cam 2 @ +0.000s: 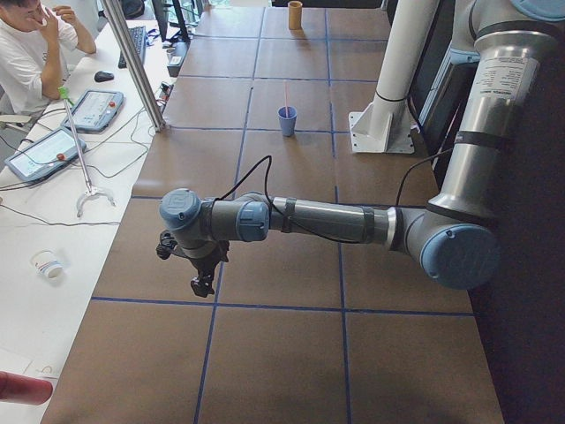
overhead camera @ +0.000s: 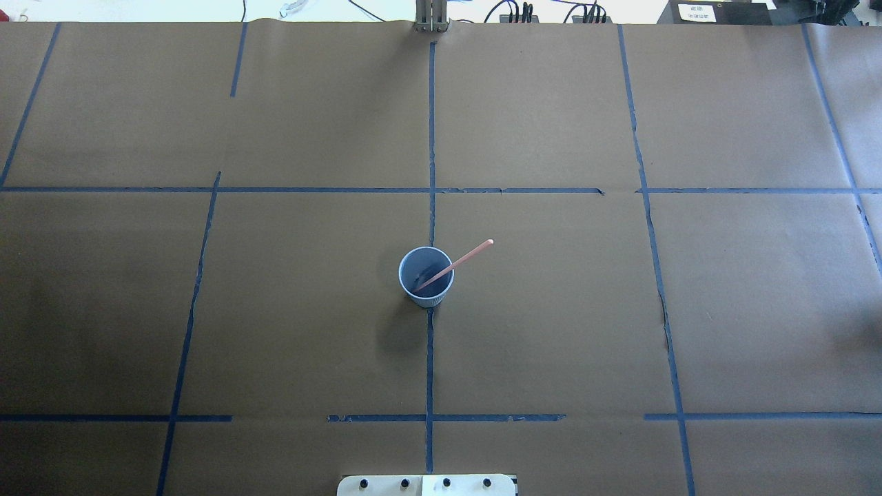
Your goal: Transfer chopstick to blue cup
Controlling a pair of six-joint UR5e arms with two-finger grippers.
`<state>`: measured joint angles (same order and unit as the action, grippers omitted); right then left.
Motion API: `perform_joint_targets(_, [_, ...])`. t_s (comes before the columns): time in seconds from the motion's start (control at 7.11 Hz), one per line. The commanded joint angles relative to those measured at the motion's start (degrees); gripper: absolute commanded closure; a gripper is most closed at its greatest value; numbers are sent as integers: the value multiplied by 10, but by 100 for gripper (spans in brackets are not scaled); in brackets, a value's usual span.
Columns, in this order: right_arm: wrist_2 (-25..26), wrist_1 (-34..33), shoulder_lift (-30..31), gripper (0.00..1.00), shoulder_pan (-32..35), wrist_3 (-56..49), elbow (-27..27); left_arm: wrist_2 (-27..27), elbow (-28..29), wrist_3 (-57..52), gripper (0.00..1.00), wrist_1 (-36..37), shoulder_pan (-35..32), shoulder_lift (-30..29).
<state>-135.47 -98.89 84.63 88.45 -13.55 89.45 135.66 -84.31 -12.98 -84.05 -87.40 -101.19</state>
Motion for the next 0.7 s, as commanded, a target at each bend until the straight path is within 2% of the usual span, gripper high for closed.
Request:
perform_joint_targets(0.0, [0, 6, -2, 0, 0, 1, -1, 0, -5, -3, 0, -2, -3, -5])
perform_joint_targets(0.56, [-1, 7, -3, 0, 0, 0, -3, 4, -28, 1, 0, -5, -29, 18])
